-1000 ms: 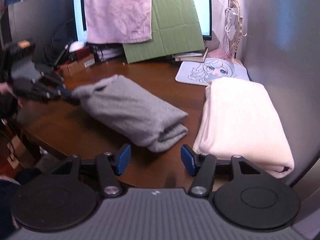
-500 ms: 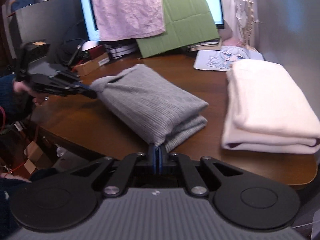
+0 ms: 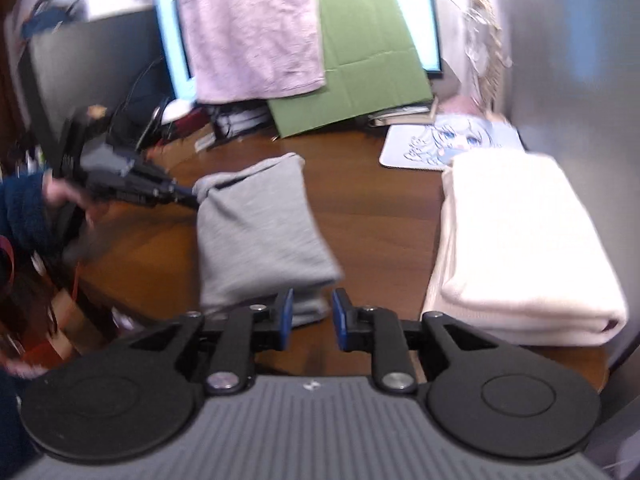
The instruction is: Fold clothes
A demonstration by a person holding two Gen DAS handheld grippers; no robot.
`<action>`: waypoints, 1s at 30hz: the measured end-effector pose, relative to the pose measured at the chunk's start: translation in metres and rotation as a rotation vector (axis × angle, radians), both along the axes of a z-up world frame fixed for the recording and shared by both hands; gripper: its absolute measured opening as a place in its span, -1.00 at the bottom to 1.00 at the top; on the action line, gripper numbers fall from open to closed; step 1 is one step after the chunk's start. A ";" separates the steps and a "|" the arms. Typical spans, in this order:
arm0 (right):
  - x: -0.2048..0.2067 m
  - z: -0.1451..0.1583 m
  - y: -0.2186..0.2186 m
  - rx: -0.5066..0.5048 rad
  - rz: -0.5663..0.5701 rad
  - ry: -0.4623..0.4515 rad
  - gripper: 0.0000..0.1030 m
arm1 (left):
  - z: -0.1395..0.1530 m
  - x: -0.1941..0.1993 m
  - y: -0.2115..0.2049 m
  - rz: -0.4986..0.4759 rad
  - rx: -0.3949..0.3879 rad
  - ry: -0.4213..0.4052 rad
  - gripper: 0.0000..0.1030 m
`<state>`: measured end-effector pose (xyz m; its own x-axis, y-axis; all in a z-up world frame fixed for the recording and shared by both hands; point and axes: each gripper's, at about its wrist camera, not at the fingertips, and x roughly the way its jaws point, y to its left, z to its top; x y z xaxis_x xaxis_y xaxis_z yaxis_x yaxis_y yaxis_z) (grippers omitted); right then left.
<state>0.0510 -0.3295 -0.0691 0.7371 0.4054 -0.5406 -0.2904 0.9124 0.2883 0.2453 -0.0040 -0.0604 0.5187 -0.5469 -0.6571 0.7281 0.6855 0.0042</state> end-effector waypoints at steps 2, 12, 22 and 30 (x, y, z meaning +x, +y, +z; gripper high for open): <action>0.012 -0.004 -0.008 0.120 -0.023 0.042 -0.26 | -0.001 0.010 0.001 0.017 0.000 0.005 -0.93; 0.073 -0.037 -0.010 0.468 0.028 0.315 -0.27 | -0.001 0.033 -0.001 0.027 0.005 0.021 -0.92; 0.051 -0.023 0.010 0.557 0.108 0.282 -0.90 | -0.002 0.044 0.003 0.037 -0.032 0.061 -0.88; 0.055 -0.051 0.012 0.534 0.050 0.351 -0.88 | 0.005 0.028 0.006 0.056 0.039 0.021 -0.59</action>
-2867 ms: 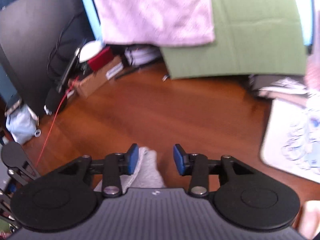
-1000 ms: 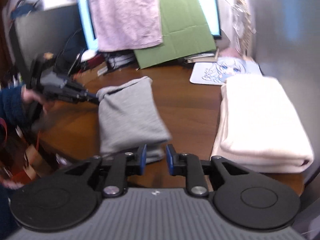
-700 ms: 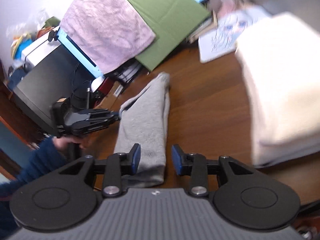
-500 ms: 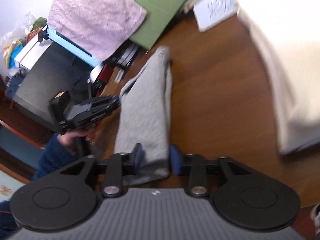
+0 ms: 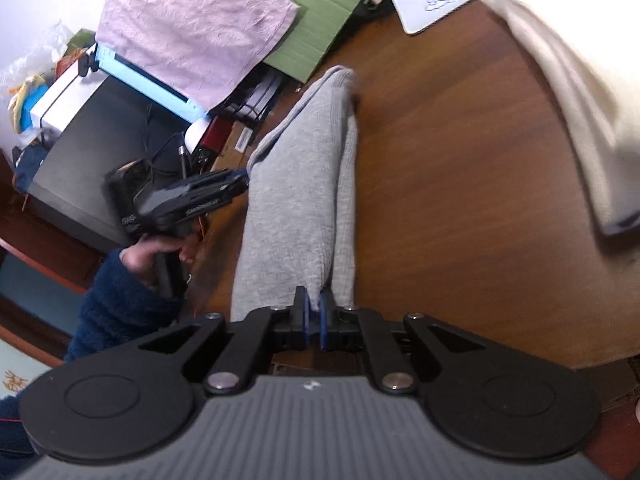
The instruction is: Fold clothes
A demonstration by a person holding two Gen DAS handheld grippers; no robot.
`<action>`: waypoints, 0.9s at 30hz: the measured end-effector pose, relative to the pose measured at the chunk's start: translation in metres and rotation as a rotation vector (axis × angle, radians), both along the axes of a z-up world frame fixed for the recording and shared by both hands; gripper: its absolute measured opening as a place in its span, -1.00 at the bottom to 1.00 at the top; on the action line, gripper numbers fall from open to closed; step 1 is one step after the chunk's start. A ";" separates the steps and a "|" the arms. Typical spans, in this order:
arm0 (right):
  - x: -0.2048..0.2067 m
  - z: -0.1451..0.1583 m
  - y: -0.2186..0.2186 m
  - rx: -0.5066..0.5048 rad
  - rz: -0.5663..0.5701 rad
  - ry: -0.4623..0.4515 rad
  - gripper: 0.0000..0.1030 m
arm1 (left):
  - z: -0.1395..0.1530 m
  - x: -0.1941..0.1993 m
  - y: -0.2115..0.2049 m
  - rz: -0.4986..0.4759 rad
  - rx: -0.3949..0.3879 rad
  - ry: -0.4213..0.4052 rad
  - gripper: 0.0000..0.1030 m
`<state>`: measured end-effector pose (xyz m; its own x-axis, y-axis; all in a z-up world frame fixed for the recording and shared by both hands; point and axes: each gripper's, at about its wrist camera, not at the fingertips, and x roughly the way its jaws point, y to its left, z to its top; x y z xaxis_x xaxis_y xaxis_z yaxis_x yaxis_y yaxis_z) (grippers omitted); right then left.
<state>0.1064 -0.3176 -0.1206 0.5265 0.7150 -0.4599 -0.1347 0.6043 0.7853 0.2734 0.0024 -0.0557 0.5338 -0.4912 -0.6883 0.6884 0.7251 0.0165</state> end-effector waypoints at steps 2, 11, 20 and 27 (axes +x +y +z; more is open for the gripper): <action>-0.002 0.003 0.000 -0.012 0.008 -0.018 -0.87 | 0.005 -0.013 0.002 0.000 0.019 -0.015 -0.55; -0.017 0.031 0.005 -0.207 0.027 -0.144 -0.66 | 0.039 -0.122 -0.010 -0.154 -0.042 0.005 -0.44; -0.007 0.058 0.035 -0.277 0.056 -0.296 -0.66 | 0.021 -0.170 -0.060 -0.136 -0.092 -0.011 -0.32; 0.003 0.047 0.055 -0.297 0.097 -0.316 -0.66 | 0.005 -0.169 -0.072 -0.075 -0.019 -0.063 -0.47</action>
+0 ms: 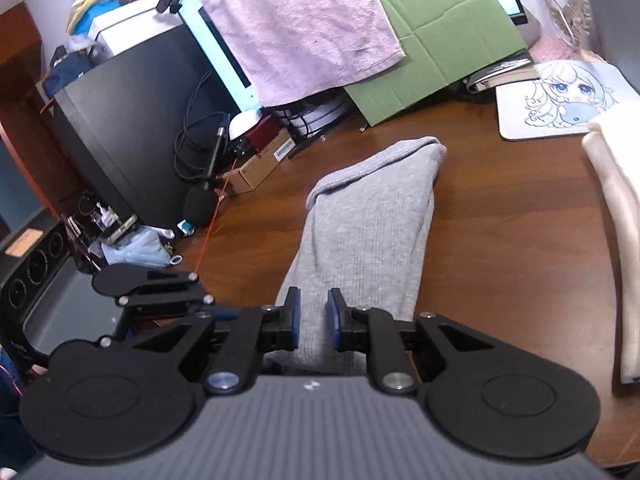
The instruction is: Fold clothes
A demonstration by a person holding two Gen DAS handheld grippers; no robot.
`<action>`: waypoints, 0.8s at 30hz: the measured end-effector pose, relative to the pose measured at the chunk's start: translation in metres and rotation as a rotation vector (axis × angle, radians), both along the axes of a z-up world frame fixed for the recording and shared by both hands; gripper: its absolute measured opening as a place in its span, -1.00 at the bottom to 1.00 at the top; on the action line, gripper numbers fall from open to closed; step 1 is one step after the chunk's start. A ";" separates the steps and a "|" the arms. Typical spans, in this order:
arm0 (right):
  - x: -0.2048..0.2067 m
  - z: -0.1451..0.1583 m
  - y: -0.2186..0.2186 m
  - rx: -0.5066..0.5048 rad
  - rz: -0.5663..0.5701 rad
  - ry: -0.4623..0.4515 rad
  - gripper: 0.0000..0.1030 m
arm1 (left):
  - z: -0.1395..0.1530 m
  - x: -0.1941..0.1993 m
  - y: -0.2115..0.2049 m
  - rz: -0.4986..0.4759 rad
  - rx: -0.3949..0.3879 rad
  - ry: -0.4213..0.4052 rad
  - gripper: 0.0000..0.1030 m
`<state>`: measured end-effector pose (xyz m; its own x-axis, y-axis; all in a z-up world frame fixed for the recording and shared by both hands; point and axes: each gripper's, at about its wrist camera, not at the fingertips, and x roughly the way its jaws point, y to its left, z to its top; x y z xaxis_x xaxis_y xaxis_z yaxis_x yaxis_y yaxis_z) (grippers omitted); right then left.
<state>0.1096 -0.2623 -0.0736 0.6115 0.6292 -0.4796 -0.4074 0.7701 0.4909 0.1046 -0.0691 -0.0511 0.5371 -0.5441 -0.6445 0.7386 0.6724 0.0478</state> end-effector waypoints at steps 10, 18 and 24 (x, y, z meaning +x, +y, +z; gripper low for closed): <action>-0.002 -0.028 -0.018 0.015 -0.024 0.051 -0.82 | -0.013 -0.013 0.010 -0.046 0.031 0.018 -0.91; -0.002 0.008 -0.003 -0.096 -0.002 -0.090 -0.73 | 0.021 -0.001 0.052 -0.029 -0.180 0.067 -0.90; 0.025 0.012 0.038 -0.254 0.021 -0.220 -0.73 | 0.025 0.043 0.047 0.030 -0.276 0.067 -0.90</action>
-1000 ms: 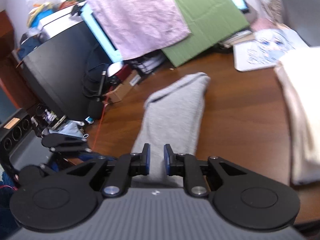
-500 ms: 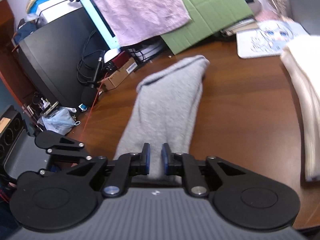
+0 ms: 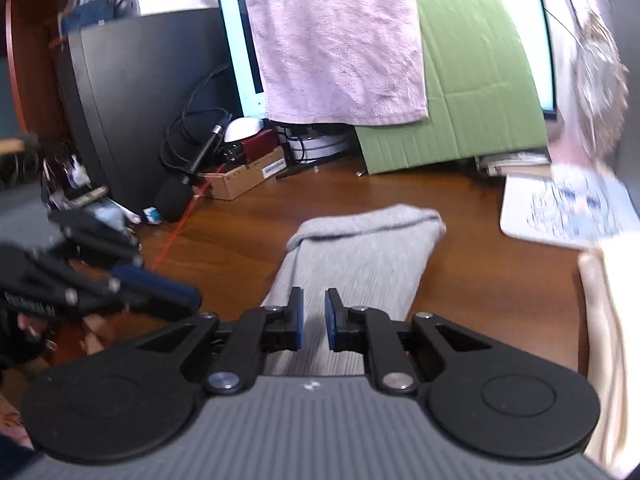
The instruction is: Fold clothes
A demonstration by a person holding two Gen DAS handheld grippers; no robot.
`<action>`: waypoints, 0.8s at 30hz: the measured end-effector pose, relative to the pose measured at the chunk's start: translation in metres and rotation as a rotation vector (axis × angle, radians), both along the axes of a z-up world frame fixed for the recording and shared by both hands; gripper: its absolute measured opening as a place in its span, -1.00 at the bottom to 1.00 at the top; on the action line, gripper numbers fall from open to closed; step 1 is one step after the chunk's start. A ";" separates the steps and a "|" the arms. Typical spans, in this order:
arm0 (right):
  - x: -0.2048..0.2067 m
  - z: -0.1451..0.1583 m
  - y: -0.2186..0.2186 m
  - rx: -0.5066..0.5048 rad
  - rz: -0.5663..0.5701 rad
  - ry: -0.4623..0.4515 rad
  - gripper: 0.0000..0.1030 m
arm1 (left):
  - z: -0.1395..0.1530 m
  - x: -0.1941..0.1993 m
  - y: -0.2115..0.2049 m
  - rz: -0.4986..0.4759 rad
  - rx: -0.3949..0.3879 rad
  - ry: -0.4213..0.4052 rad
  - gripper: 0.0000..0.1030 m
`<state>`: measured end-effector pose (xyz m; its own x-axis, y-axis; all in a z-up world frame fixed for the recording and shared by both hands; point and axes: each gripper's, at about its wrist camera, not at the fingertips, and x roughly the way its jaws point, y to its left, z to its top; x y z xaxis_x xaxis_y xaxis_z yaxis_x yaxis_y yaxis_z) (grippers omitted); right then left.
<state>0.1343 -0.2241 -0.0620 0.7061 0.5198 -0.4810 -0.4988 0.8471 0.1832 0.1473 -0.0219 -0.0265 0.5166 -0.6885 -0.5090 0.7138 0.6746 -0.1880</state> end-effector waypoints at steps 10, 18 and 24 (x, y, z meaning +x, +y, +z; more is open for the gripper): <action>0.023 -0.016 -0.017 0.039 0.023 0.125 -0.73 | -0.031 0.005 -0.022 -0.039 0.059 0.017 -0.88; 0.083 0.010 -0.014 0.014 -0.027 0.104 -0.68 | -0.030 0.004 -0.028 -0.054 0.067 -0.014 -0.89; 0.118 -0.008 -0.014 -0.047 -0.086 0.161 -0.64 | -0.039 0.003 -0.024 -0.042 0.047 -0.007 -0.88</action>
